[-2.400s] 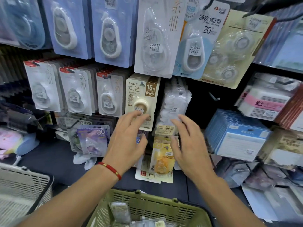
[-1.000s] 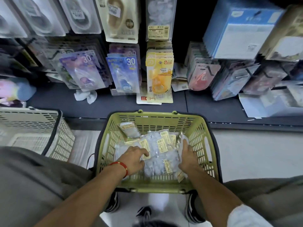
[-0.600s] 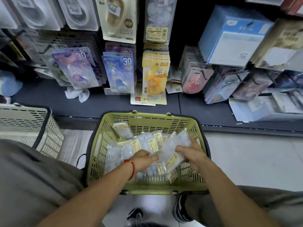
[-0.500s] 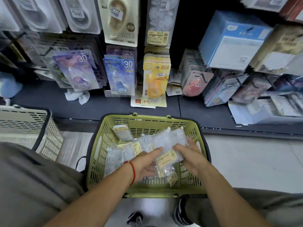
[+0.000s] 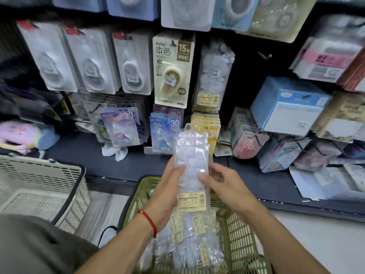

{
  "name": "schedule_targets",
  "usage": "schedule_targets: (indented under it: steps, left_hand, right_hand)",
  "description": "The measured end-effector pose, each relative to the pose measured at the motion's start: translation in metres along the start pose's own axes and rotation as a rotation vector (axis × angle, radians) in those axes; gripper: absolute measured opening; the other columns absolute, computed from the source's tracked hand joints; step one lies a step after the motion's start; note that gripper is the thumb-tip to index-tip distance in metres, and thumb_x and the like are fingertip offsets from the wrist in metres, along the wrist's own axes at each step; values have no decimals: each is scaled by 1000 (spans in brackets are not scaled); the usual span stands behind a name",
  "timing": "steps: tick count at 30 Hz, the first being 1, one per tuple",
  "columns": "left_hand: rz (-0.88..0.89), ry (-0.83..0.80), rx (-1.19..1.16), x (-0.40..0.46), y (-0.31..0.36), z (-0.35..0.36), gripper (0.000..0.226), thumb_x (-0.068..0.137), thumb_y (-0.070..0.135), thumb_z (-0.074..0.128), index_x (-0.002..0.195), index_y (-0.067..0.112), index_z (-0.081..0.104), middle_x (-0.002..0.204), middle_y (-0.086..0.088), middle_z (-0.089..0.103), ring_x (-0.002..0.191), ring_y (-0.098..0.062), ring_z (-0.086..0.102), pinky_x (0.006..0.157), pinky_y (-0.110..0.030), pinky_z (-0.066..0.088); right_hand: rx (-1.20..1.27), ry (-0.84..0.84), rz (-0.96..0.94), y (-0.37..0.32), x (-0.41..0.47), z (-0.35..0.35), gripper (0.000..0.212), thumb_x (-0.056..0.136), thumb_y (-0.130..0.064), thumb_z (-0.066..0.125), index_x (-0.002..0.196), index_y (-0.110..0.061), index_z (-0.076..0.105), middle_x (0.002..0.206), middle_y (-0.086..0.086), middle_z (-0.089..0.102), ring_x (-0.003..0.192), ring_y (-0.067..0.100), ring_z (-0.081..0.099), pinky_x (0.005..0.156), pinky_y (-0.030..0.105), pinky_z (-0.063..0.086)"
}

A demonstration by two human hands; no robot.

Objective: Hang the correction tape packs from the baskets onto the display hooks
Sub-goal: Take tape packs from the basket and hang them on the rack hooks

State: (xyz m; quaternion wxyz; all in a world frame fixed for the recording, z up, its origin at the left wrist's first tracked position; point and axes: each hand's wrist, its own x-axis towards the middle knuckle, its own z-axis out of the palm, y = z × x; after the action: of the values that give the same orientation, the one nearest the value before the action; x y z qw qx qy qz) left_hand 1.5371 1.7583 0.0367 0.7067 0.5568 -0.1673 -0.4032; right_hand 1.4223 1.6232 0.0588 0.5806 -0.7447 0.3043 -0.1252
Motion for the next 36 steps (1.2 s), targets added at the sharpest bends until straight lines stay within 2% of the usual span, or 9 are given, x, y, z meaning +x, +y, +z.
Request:
schedule_targets:
  steps: [4, 9, 12, 16, 20, 23, 27, 29, 36]
  left_hand:
    - [35, -162, 31, 16, 49, 3, 76, 91, 72, 51, 160, 49, 29, 152, 10, 59, 133, -17, 63, 117, -51, 46]
    - [195, -240, 125, 36, 94, 1, 65, 91, 77, 54, 147, 76, 21, 152, 34, 50, 135, 8, 53, 107, -24, 50]
    - [194, -282, 175, 41, 123, -1, 49, 87, 76, 63, 119, 92, 28, 142, 30, 62, 127, -3, 65, 95, -28, 58]
    - [288, -289, 199, 51, 133, -10, 62, 83, 71, 70, 132, 80, 34, 146, 13, 64, 128, -19, 68, 101, -51, 58]
    - [362, -210, 250, 61, 130, -7, 51, 95, 55, 67, 135, 74, 42, 141, 14, 67, 124, -10, 68, 91, -28, 61]
    - [377, -126, 267, 64, 133, -6, 57, 94, 48, 63, 144, 65, 40, 140, 14, 68, 123, -14, 69, 102, -44, 57]
    - [499, 10, 284, 60, 146, -12, 61, 94, 47, 59, 150, 59, 38, 138, 16, 68, 122, -9, 69, 101, -42, 57]
    - [557, 76, 295, 56, 153, -17, 63, 95, 48, 57, 154, 56, 35, 140, 18, 66, 125, -7, 67, 104, -42, 56]
    - [628, 122, 341, 51, 160, -25, 36, 101, 33, 54, 131, 53, 51, 120, 37, 70, 110, 12, 67, 79, -3, 52]
  right_hand:
    - [-20, 12, -180, -48, 13, -10, 20, 104, -35, 66, 121, -39, 75, 113, -13, 80, 105, 12, 76, 98, 48, 59]
    - [-144, 82, -343, -96, 22, -25, 21, 107, -36, 58, 119, -35, 75, 107, -19, 80, 99, 6, 75, 94, 46, 60]
    - [-157, 95, -370, -115, 29, -36, 21, 106, -37, 58, 113, -31, 77, 103, -15, 80, 97, 8, 76, 92, 49, 60]
    - [-151, 118, -377, -115, 39, -40, 20, 107, -35, 58, 96, -29, 73, 94, -5, 79, 91, 19, 74, 88, 54, 59]
    - [-116, 142, -393, -106, 48, -38, 21, 109, -33, 55, 93, -33, 69, 91, -1, 78, 86, 24, 73, 79, 53, 58]
    - [-23, 193, -411, -107, 51, -37, 22, 107, -45, 51, 92, -41, 67, 90, -5, 76, 82, 18, 72, 72, 45, 56]
    - [136, 352, -396, -112, 60, -44, 39, 96, -59, 49, 99, -22, 64, 101, 24, 68, 94, 48, 65, 85, 68, 55]
    - [149, 361, -393, -117, 64, -48, 47, 96, -60, 50, 97, -14, 60, 101, 33, 60, 84, 46, 63, 81, 68, 52]
    - [160, 351, -387, -123, 74, -41, 60, 93, -67, 51, 102, -9, 59, 101, 37, 57, 76, 37, 59, 74, 69, 50]
